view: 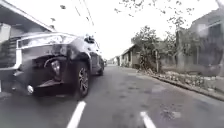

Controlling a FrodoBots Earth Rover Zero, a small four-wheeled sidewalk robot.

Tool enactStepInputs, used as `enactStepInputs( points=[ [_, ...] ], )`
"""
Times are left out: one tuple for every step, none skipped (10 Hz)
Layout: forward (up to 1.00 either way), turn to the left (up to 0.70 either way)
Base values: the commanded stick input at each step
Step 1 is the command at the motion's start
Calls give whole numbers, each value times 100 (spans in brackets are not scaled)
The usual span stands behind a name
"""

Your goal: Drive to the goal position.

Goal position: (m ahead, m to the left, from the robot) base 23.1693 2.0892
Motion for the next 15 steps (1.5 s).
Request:
enactStepInputs(
  points=[
    [67, 0],
    [63, 0],
    [59, 0],
    [56, 0],
    [52, 0],
    [33, 0],
    [22, 0],
    [17, 0],
    [13, 0],
    [10, 0],
    [19, 0],
    [29, 0],
    [39, 0],
    [49, 0],
    [59, 0]
  ],
)
